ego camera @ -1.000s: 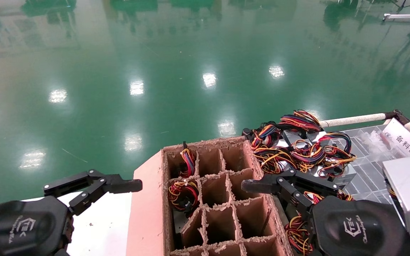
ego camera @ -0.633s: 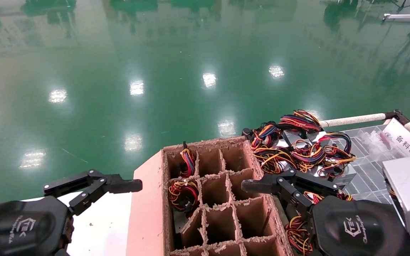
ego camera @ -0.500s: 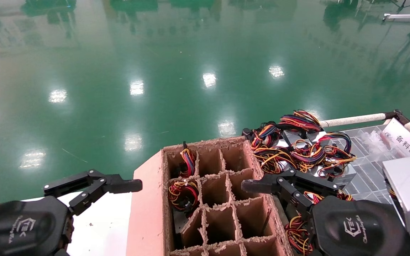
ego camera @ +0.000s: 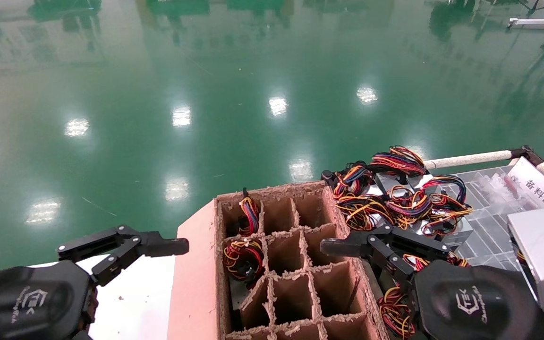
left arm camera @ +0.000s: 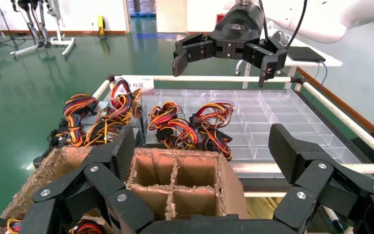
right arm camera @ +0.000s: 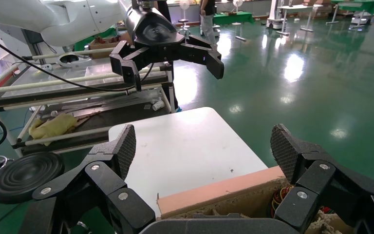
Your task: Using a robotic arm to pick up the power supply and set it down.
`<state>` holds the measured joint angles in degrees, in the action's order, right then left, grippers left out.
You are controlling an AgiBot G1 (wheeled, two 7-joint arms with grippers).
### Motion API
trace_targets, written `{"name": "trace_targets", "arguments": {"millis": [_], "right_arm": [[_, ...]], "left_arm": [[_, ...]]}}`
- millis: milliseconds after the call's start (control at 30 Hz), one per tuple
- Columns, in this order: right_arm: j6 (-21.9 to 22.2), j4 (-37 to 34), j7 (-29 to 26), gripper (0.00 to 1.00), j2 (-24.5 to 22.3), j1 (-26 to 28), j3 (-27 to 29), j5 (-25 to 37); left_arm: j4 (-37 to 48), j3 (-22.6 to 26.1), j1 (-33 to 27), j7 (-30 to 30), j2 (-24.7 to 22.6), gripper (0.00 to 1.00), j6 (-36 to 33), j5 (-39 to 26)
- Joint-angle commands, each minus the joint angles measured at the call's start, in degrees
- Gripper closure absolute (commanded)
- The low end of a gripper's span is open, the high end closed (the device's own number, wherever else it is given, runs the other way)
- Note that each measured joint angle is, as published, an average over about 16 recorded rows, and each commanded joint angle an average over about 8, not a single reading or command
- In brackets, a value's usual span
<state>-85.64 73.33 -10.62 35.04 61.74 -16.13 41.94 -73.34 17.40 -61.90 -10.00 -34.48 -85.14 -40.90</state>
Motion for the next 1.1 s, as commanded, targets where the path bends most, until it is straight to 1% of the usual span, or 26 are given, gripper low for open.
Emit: {"name": "trace_targets", "arguments": {"millis": [33, 67, 267, 300, 333, 967, 1100], "right_arm": [[0.0, 0.0, 0.0, 0.0, 0.0, 0.0, 0.0, 0.0], [0.0, 0.0, 0.0, 0.0, 0.0, 0.0, 0.0, 0.0], [0.0, 0.0, 0.0, 0.0, 0.0, 0.0, 0.0, 0.0], [0.0, 0.0, 0.0, 0.0, 0.0, 0.0, 0.0, 0.0], [0.0, 0.0, 0.0, 0.0, 0.0, 0.0, 0.0, 0.0], [0.05, 0.0, 0.02, 0.0, -0.03, -0.01, 0.03, 0.06], [1.02, -0.44, 0.5, 0.0, -0.05, 0.32, -0.03, 1.28]], "left_arm": [[0.0, 0.0, 0.0, 0.0, 0.0, 0.04, 0.0, 0.0], [0.0, 0.0, 0.0, 0.0, 0.0, 0.15, 0.0, 0.0], [0.0, 0.0, 0.0, 0.0, 0.0, 0.9, 0.0, 0.0], [0.0, 0.0, 0.0, 0.0, 0.0, 0.98, 0.0, 0.0], [0.0, 0.0, 0.0, 0.0, 0.0, 1.0, 0.0, 0.0], [0.0, 0.0, 0.0, 0.0, 0.0, 1.0, 0.0, 0.0], [0.01, 0.0, -0.01, 0.01, 0.0, 1.0, 0.0, 0.0]]}}
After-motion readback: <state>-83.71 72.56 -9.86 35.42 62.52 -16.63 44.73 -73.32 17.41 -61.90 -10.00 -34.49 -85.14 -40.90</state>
